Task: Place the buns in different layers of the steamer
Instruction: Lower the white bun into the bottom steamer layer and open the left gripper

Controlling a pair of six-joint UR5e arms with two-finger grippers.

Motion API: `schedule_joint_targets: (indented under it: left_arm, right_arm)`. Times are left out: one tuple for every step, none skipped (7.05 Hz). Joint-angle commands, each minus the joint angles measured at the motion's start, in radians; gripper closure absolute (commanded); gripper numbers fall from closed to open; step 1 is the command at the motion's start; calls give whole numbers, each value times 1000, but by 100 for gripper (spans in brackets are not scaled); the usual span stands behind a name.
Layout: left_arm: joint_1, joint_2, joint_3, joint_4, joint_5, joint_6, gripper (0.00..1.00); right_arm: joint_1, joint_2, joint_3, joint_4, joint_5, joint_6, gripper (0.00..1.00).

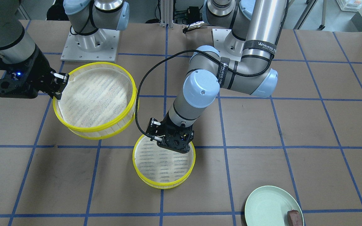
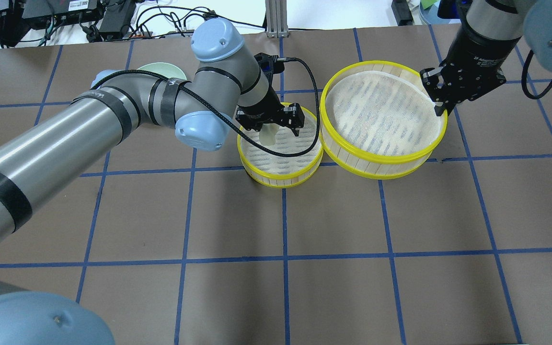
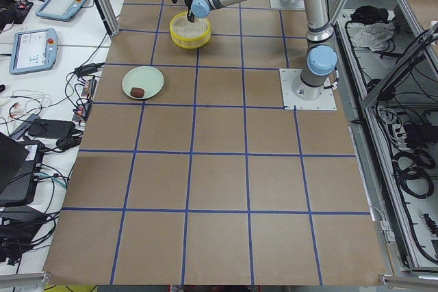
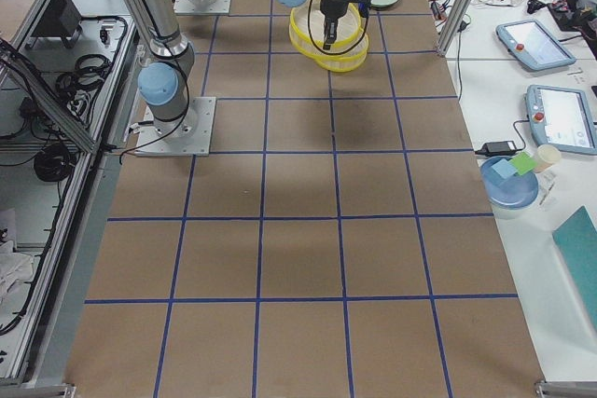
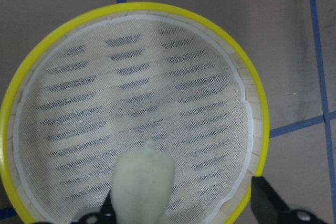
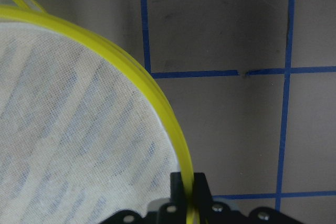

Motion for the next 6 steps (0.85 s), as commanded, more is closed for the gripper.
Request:
schedule_joint_targets:
  left_arm:
    - [10, 5, 5, -2, 3, 2, 0]
    - [11, 7, 6, -2, 3, 2, 0]
    - [11, 7, 14, -4, 3, 2, 0]
    - [13, 7, 25, -4, 4, 4, 0]
    - [37, 7, 49, -25, 95, 12, 0]
    - [74, 11, 84, -100, 151, 39, 0]
  right_arm:
    - [0, 0, 2, 0, 0, 0, 100]
    - [0, 0, 2, 0, 2, 2, 100]
    - [0, 0, 2, -2, 2, 2, 100]
    - [1, 0, 2, -3, -3, 11, 100]
    - [3, 6, -9, 32, -11, 20, 100]
    - [3, 8, -10, 38, -12, 29, 100]
